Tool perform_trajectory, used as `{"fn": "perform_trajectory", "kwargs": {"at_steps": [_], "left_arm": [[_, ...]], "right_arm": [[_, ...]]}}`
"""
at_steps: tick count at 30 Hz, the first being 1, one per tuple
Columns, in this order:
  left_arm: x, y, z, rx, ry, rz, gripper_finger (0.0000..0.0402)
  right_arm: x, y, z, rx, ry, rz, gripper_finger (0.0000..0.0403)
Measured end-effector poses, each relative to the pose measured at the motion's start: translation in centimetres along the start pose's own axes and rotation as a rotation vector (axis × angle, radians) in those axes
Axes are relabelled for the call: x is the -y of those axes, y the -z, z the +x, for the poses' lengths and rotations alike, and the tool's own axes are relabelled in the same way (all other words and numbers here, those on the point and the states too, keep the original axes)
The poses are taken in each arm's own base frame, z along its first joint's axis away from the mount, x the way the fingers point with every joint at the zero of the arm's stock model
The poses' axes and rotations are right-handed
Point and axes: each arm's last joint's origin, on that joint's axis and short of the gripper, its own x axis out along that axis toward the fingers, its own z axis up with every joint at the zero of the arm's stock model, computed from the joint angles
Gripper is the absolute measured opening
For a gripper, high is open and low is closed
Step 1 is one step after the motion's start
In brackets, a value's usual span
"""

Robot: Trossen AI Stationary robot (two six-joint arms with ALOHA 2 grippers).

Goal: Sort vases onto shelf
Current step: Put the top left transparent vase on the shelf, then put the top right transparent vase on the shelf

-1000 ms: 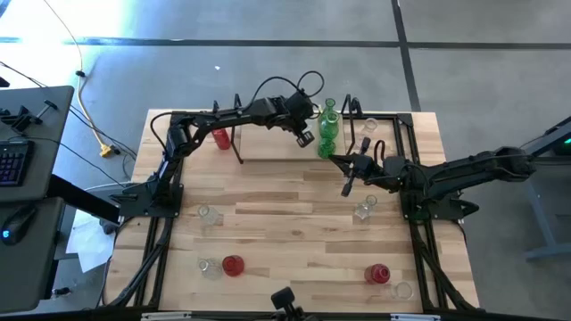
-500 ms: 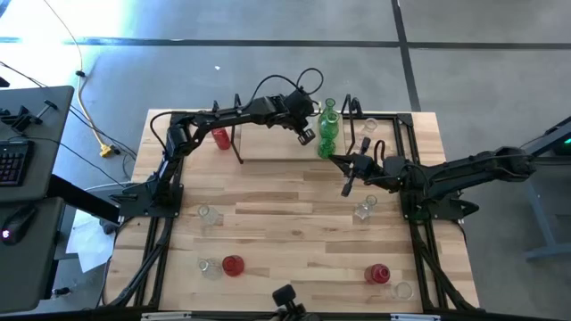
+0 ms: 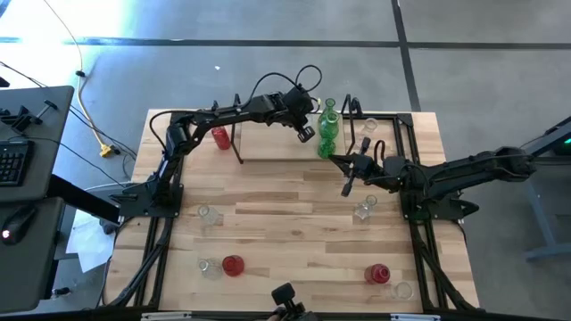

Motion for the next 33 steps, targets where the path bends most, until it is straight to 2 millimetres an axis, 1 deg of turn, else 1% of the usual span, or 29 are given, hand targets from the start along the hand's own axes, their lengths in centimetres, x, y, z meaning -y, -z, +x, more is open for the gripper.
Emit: {"fn": "perform_trajectory", "kwargs": {"at_steps": [4,6,9,12,17,21,24,29,33], "left_arm": [[-0.1,0.2,-0.8,-0.039,0.000,0.003,0.0000],[-0.1,0.7,-0.9,-0.092,-0.003,0.005,0.0000],[-0.2,1.0,-0.9,-0.123,-0.033,0.008,0.0000],[-0.4,1.2,-0.5,-0.136,-0.080,0.003,0.0000],[-1.0,1.5,0.2,-0.146,-0.084,-0.006,0.0000],[-0.9,1.5,1.0,-0.133,-0.081,-0.009,0.0000],[-0.9,1.3,1.2,-0.105,-0.078,-0.014,0.0000],[-0.9,1.5,1.4,-0.122,-0.074,-0.008,0.0000],[-0.9,1.5,1.0,-0.135,-0.079,0.002,0.0000]], "right_arm": [[0.0,0.0,0.0,0.000,0.000,-0.004,0.0000],[0.0,0.0,0.0,-0.001,0.000,-0.005,0.0000],[0.0,0.0,0.0,-0.004,-0.001,-0.006,0.0000],[0.0,0.1,0.0,-0.006,-0.001,-0.002,0.0000],[0.0,0.1,0.0,-0.006,-0.001,-0.001,0.0000],[0.0,0.1,0.0,-0.006,-0.001,-0.002,0.0000],[0.0,0.1,0.0,-0.006,-0.001,-0.002,0.0000],[0.0,0.1,0.0,-0.007,-0.001,-0.004,0.0000],[0.0,0.1,0.0,-0.007,-0.001,-0.008,0.0000]]}}
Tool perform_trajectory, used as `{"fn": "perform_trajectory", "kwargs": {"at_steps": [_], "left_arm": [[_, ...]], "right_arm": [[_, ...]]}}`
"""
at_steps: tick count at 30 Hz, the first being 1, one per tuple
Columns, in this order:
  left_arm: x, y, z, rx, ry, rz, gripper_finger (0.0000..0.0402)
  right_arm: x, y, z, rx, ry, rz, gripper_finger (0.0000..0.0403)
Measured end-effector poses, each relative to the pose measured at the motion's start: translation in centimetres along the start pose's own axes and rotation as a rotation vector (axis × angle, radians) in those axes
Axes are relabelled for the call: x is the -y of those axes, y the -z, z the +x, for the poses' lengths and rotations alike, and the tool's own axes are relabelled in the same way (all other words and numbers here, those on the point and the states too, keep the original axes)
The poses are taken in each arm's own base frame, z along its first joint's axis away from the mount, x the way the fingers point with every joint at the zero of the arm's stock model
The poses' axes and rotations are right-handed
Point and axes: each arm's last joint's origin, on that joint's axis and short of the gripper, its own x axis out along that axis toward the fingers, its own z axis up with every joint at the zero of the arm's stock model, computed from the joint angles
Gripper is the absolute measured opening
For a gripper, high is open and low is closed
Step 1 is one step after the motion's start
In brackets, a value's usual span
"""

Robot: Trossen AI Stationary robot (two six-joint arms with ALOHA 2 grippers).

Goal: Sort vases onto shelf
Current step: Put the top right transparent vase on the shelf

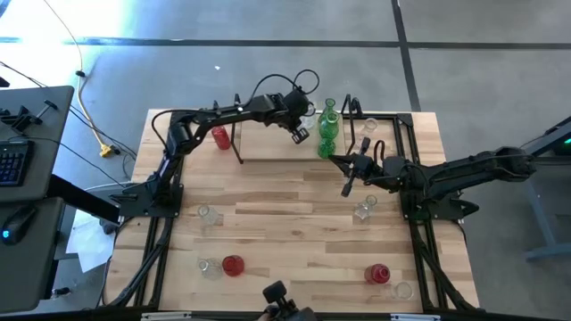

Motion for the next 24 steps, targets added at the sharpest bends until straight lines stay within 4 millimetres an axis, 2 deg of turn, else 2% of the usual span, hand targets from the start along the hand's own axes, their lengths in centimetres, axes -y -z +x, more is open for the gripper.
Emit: {"fn": "perform_trajectory", "kwargs": {"at_steps": [7,12,15,19,24], "left_arm": [[0.5,0.0,-2.8,0.002,-0.020,0.050,0.0000],[1.9,1.0,-5.2,0.111,0.013,0.065,0.0000],[2.6,2.4,-6.7,0.206,0.060,0.057,0.0000],[3.3,4.4,-9.8,0.371,0.157,0.046,0.0000],[3.7,8.2,-13.0,0.537,0.250,0.045,0.0000]], "right_arm": [[0.0,0.1,0.0,-0.010,-0.002,-0.006,0.0000],[0.0,0.2,0.0,-0.015,-0.003,-0.008,0.0000],[-0.1,0.2,0.0,-0.018,-0.005,-0.004,0.0000],[-0.2,0.2,0.0,-0.024,-0.006,0.008,0.0000],[-0.2,0.2,-0.2,-0.036,0.043,0.037,0.0000]]}}
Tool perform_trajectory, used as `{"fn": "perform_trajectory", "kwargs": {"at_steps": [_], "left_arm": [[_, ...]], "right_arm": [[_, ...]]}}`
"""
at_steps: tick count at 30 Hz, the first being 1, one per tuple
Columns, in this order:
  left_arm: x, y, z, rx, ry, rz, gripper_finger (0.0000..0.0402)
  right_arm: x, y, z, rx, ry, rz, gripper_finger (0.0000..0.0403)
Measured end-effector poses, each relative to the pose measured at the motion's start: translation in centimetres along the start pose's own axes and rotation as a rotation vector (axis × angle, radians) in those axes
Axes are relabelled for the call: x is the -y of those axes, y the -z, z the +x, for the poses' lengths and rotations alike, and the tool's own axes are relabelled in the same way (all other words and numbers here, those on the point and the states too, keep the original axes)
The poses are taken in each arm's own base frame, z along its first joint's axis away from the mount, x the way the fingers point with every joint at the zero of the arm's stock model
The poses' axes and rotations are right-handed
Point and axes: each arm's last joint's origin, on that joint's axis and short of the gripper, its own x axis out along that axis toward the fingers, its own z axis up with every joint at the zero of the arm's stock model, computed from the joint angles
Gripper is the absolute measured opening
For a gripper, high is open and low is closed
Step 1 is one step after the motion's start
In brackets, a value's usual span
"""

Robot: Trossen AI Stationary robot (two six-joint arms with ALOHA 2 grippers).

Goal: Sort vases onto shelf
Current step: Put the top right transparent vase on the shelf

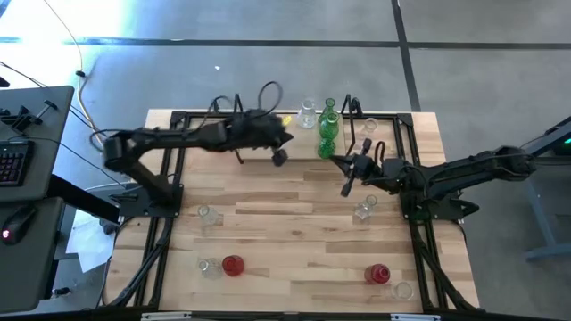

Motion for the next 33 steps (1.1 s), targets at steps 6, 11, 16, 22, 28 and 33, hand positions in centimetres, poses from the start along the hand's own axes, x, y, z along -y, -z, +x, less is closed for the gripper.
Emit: {"fn": "perform_trajectory", "kwargs": {"at_steps": [6,11,16,22,28,33], "left_arm": [[0.1,3.2,-4.3,0.173,0.082,-0.037,0.0000],[-0.6,6.0,-6.7,0.225,0.079,-0.053,0.0000],[-0.8,7.7,-8.4,0.231,0.108,-0.051,0.0000],[-0.8,9.2,-9.3,0.228,0.123,-0.047,0.0000],[-0.8,10.3,-9.2,0.212,0.118,-0.029,0.0000],[-0.8,10.5,-9.2,0.205,0.117,-0.028,0.0000]], "right_arm": [[-0.3,-0.5,-0.8,0.001,0.114,0.028,0.0002],[-0.8,-0.8,-1.9,-0.020,0.261,0.033,0.0042],[-0.1,-2.1,-3.2,-0.029,0.424,0.042,0.0118],[2.7,-5.6,-4.6,-0.077,0.548,0.068,0.0201],[6.4,-7.0,-6.4,-0.218,0.595,0.160,0.0238],[8.6,-5.9,-7.1,-0.404,0.643,0.294,0.0241]]}}
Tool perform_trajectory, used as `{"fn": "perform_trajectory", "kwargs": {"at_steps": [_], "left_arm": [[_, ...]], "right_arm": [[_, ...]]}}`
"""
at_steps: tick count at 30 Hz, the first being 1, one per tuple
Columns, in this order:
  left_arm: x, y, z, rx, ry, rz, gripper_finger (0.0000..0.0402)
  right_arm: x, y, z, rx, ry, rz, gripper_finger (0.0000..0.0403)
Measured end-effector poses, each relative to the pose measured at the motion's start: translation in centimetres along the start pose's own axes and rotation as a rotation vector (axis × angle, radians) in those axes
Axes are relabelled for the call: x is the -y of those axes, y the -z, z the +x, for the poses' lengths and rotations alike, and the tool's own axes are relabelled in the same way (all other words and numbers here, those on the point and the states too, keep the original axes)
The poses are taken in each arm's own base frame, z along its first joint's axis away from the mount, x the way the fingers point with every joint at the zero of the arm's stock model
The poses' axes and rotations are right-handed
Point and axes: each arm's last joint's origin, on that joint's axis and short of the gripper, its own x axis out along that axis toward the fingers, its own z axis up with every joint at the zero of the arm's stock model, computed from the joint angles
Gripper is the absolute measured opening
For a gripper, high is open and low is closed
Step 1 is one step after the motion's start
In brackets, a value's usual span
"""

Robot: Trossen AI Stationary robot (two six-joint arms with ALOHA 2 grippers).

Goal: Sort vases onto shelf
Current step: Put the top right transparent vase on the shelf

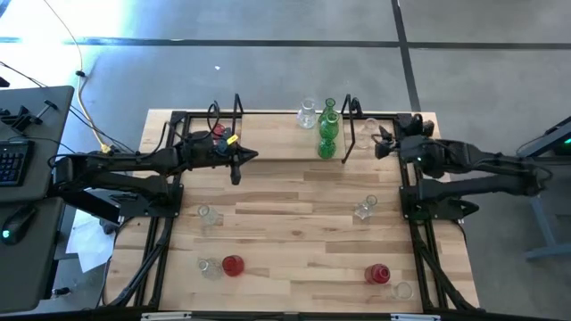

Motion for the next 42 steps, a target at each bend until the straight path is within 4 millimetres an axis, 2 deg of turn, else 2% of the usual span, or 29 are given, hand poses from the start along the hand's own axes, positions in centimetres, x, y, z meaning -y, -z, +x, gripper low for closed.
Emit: {"fn": "perform_trajectory", "kwargs": {"at_steps": [4,9,17,27,31,36,38,40,42], "left_arm": [[0.0,0.0,0.0,0.000,0.000,0.003,0.0000],[0.0,0.0,0.0,0.000,0.000,0.006,0.0000],[0.0,0.0,0.0,0.000,-0.001,0.008,0.0000],[0.0,0.0,0.0,-0.002,-0.002,0.007,0.0000],[0.0,0.0,0.0,-0.002,-0.002,0.007,0.0000],[0.0,0.0,0.0,-0.002,-0.002,0.007,0.0000],[0.0,0.0,0.0,-0.002,-0.002,0.009,0.0000],[0.0,0.0,0.0,-0.002,-0.002,0.016,0.0000],[0.0,0.0,0.0,-0.002,-0.002,0.015,0.0000]], "right_arm": [[0.6,0.7,1.6,-0.104,0.025,0.044,0.0241],[1.1,1.2,3.9,-0.146,0.096,0.069,0.0241],[1.5,2.0,7.6,-0.194,-0.044,0.141,0.0241],[2.7,2.1,8.9,-0.220,0.033,0.094,0.0238],[2.9,2.1,9.0,-0.228,0.017,0.100,0.0205],[3.2,2.2,9.7,-0.267,-0.028,0.134,0.0109],[3.4,2.5,10.3,-0.300,-0.030,0.156,0.0082],[3.5,2.8,11.1,-0.345,-0.046,0.188,0.0078],[3.5,3.0,12.0,-0.364,-0.051,0.203,0.0094]]}}
